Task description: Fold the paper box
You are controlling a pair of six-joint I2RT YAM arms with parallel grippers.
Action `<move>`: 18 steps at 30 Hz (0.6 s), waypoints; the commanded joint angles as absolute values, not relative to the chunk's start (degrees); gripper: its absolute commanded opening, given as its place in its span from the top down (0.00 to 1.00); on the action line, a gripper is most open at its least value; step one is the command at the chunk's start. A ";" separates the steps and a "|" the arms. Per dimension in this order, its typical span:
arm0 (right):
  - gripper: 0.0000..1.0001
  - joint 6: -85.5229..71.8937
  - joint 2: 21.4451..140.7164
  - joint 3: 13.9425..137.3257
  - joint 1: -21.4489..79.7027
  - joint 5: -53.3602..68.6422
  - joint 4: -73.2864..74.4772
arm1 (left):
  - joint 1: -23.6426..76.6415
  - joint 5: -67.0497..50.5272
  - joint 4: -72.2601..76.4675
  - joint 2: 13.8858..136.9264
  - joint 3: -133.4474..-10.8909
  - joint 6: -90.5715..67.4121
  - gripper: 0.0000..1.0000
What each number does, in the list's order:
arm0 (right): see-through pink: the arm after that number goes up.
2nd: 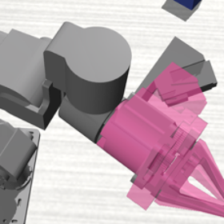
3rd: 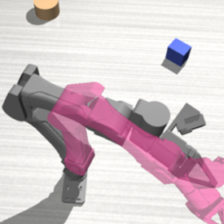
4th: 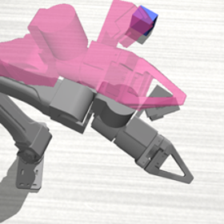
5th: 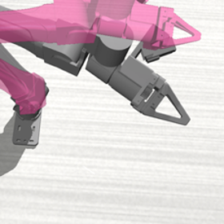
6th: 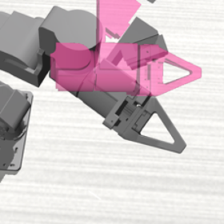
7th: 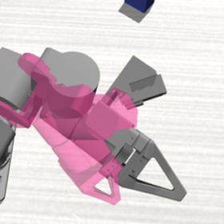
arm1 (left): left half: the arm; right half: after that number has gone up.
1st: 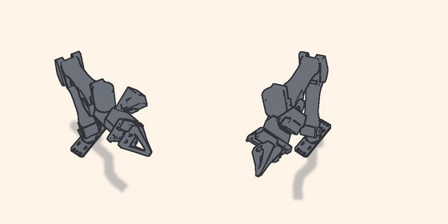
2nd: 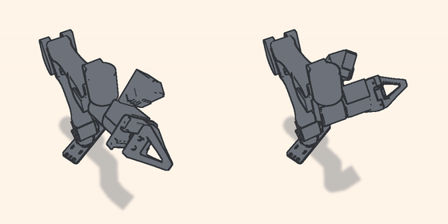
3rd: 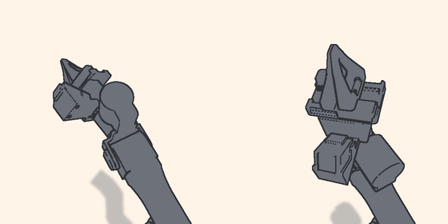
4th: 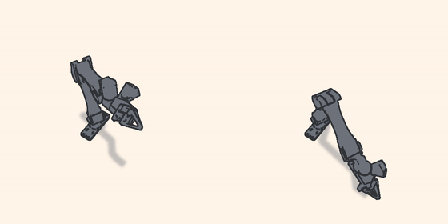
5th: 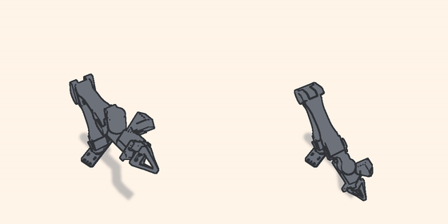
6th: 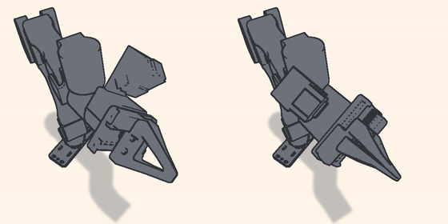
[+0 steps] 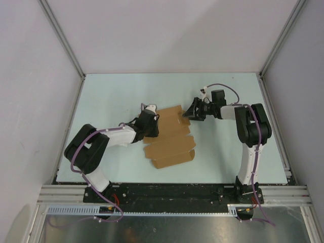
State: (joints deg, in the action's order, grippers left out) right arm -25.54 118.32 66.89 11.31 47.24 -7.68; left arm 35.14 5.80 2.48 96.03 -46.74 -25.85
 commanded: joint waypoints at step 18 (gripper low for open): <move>0.30 -25.84 117.34 66.18 15.73 47.37 -3.87 | 35.33 4.39 3.69 96.68 -48.25 -25.31 0.67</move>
State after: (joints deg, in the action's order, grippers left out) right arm -26.52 118.63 66.89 14.31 49.12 -8.40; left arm 35.14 5.61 2.48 96.03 -46.74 -25.85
